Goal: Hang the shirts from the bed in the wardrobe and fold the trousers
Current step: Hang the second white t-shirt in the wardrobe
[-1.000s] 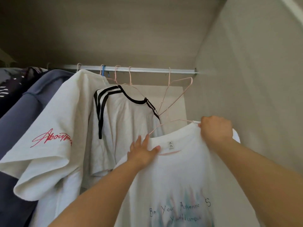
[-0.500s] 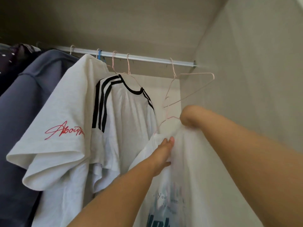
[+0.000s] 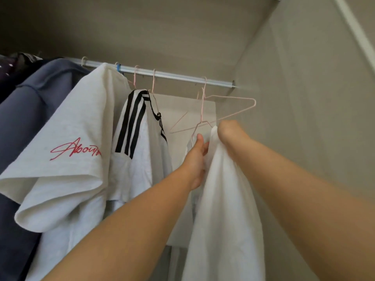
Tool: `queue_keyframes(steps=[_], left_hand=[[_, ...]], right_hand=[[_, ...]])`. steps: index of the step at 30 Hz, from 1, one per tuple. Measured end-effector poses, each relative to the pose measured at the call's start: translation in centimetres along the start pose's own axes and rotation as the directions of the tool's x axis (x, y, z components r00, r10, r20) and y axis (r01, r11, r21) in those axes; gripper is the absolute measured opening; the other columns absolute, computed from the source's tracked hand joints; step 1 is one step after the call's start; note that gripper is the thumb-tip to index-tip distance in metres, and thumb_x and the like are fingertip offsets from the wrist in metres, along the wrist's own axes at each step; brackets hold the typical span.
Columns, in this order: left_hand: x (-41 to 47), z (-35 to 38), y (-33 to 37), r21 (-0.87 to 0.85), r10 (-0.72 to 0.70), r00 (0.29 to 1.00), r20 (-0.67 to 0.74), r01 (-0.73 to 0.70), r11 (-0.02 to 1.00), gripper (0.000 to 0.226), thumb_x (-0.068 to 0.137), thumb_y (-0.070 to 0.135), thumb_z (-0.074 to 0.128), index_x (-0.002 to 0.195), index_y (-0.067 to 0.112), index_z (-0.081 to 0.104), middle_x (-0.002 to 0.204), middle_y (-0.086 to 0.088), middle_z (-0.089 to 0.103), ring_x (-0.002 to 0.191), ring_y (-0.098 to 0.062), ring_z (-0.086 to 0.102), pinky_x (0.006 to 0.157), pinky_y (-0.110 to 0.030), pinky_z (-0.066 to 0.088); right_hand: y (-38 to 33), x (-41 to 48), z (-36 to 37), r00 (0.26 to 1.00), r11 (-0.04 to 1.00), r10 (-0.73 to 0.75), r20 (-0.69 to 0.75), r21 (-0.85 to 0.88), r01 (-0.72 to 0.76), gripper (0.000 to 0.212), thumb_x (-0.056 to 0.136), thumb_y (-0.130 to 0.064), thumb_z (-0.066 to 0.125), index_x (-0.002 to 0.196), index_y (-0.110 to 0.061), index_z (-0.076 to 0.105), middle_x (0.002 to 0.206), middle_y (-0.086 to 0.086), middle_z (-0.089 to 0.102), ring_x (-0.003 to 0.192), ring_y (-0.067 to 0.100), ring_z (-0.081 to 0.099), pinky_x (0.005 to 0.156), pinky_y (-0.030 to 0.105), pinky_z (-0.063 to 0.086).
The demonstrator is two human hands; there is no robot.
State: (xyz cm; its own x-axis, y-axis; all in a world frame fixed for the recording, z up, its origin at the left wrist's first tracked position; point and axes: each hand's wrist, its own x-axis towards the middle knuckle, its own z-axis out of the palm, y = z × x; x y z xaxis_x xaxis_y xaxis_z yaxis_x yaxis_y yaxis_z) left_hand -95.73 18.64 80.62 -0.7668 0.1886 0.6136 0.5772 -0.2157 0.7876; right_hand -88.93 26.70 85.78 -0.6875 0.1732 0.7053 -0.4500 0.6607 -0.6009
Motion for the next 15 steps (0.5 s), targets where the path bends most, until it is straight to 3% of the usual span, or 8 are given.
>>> queue_keyframes(steps=[1, 3, 4, 7, 9, 12, 15], left_hand=[[-0.1, 0.1, 1.1, 0.088, 0.050, 0.997, -0.059, -0.045, 0.995, 0.050, 0.097, 0.058, 0.023, 0.100, 0.028, 0.062, 0.086, 0.013, 0.072, 0.074, 0.002, 0.067, 0.063, -0.011, 0.051], [-0.2, 0.1, 3.1, 0.275, 0.146, 0.962, -0.229, -0.081, 0.958, 0.043, 0.098, 0.053, 0.035, 0.110, 0.022, 0.063, 0.108, 0.003, 0.068, 0.095, -0.010, 0.064, 0.080, -0.016, 0.047], [0.2, 0.0, 3.7, 0.321, 0.177, 0.947, -0.268, -0.085, 0.943, 0.040, 0.097, 0.049, 0.042, 0.114, 0.018, 0.063, 0.114, -0.001, 0.064, 0.098, -0.017, 0.061, 0.081, -0.020, 0.044], [0.5, 0.0, 5.2, 0.307, 0.150, 0.956, -0.252, -0.067, 0.949, 0.028, 0.090, 0.028, 0.062, 0.114, 0.012, 0.064, 0.106, 0.000, 0.066, 0.078, -0.011, 0.059, 0.054, -0.016, 0.044], [0.9, 0.0, 5.7, 0.369, 0.134, 0.955, -0.265, -0.028, 0.929, 0.033, 0.091, 0.015, 0.061, 0.123, 0.005, 0.060, 0.123, -0.008, 0.062, 0.100, -0.022, 0.062, 0.054, -0.014, 0.046], [1.0, -0.2, 5.7, 0.384, 0.133, 0.958, -0.256, -0.025, 0.923, 0.036, 0.093, 0.008, 0.056, 0.128, -0.002, 0.053, 0.131, -0.017, 0.056, 0.119, -0.028, 0.055, 0.045, -0.012, 0.043], [0.8, -0.9, 5.6, 0.428, 0.099, 0.969, -0.226, 0.008, 0.904, 0.042, 0.092, 0.017, 0.061, 0.130, 0.003, 0.052, 0.139, -0.007, 0.050, 0.128, -0.021, 0.046, 0.079, -0.016, 0.040]], right_hand=[[0.0, -0.1, 0.2, 1.000, 1.000, -0.013, -0.019, -0.027, 0.012, 0.035, 0.097, -0.001, 0.032, 0.128, 0.007, 0.048, 0.136, 0.024, 0.047, 0.125, 0.036, 0.045, 0.103, 0.037, 0.036], [0.1, -0.4, 1.1, 0.999, 0.999, 0.033, -0.043, -0.016, -0.034, 0.034, 0.095, 0.000, 0.036, 0.124, 0.005, 0.052, 0.133, 0.023, 0.050, 0.121, 0.034, 0.050, 0.096, 0.035, 0.040], [0.4, -0.5, 1.8, 0.998, 0.999, 0.045, -0.041, 0.013, -0.045, 0.031, 0.096, -0.003, 0.037, 0.120, 0.003, 0.055, 0.129, 0.021, 0.054, 0.115, 0.033, 0.054, 0.092, 0.034, 0.042], [1.2, -1.1, 3.2, 0.996, 0.993, 0.042, -0.081, 0.117, -0.032, 0.020, 0.096, -0.016, 0.040, 0.097, -0.005, 0.056, 0.095, 0.011, 0.056, 0.080, 0.025, 0.048, 0.066, 0.028, 0.039], [1.8, -1.3, 4.0, 0.999, 0.996, -0.027, -0.047, 0.085, 0.031, 0.019, 0.095, -0.014, 0.039, 0.080, -0.007, 0.047, 0.083, 0.003, 0.046, 0.075, 0.021, 0.042, 0.050, 0.025, 0.030], [2.9, -1.6, 4.1, 0.983, 0.981, -0.182, 0.034, -0.055, 0.184, 0.030, 0.098, -0.023, 0.037, 0.070, -0.013, 0.039, 0.069, -0.003, 0.040, 0.067, 0.017, 0.043, 0.046, 0.020, 0.025], [3.3, -1.6, 3.3, 0.966, 0.927, -0.203, 0.159, -0.287, 0.242, 0.030, 0.096, -0.026, 0.036, 0.071, -0.012, 0.042, 0.068, -0.001, 0.042, 0.065, 0.019, 0.045, 0.049, 0.024, 0.029]])
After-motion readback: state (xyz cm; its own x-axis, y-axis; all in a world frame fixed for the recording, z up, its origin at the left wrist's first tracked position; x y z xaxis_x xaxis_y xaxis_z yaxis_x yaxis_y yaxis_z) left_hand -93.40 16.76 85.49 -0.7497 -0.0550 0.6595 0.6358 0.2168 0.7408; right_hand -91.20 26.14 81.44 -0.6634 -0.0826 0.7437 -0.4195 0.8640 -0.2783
